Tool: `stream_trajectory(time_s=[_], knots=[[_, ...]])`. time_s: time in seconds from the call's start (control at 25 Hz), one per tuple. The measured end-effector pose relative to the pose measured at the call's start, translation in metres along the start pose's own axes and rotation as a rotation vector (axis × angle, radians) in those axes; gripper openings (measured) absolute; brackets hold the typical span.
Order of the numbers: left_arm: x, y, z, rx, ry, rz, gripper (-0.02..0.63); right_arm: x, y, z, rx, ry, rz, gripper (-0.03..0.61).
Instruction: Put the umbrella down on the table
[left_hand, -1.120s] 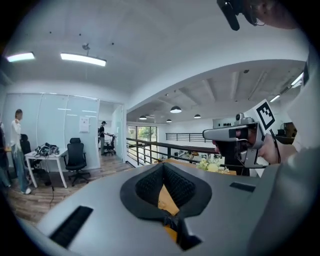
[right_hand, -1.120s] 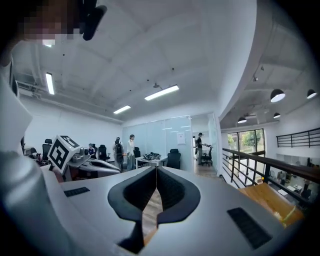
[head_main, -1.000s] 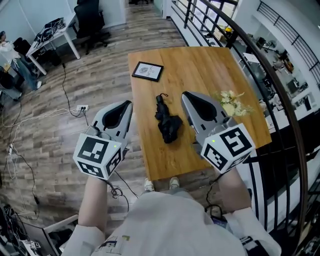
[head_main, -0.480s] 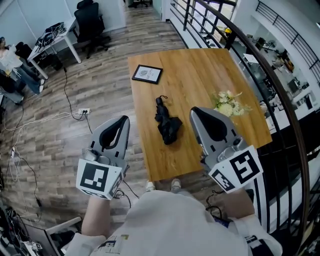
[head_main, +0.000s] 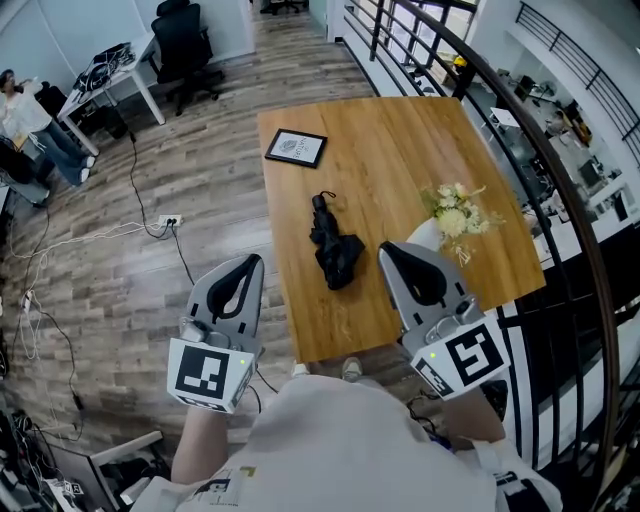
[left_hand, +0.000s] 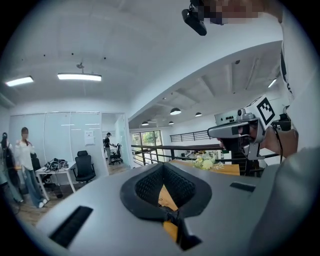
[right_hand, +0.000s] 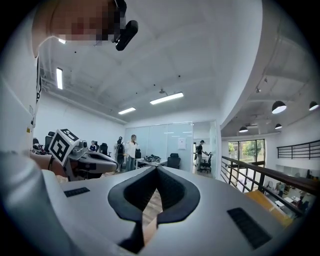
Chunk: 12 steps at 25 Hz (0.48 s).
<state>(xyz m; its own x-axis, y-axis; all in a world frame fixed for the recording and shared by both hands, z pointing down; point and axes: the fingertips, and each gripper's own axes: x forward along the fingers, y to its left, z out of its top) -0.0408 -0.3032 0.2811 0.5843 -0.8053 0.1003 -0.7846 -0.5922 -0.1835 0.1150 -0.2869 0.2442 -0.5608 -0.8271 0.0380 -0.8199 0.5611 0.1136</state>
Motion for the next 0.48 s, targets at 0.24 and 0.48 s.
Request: stream_trajectory(time_s=[0.24, 0.48], knots=[[0.0002, -0.0001, -0.0053, -0.004, 0.008, 0.001, 0.017, -0.001, -0.0008, -0.0051, -0.001, 0.003, -0.004, 0.028], [0.0044, -0.0054, -0.0057, -0.012, 0.025, -0.017, 0.017, -0.0012, -0.0025, -0.0056, -0.008, 0.013, -0.002, 0.028]])
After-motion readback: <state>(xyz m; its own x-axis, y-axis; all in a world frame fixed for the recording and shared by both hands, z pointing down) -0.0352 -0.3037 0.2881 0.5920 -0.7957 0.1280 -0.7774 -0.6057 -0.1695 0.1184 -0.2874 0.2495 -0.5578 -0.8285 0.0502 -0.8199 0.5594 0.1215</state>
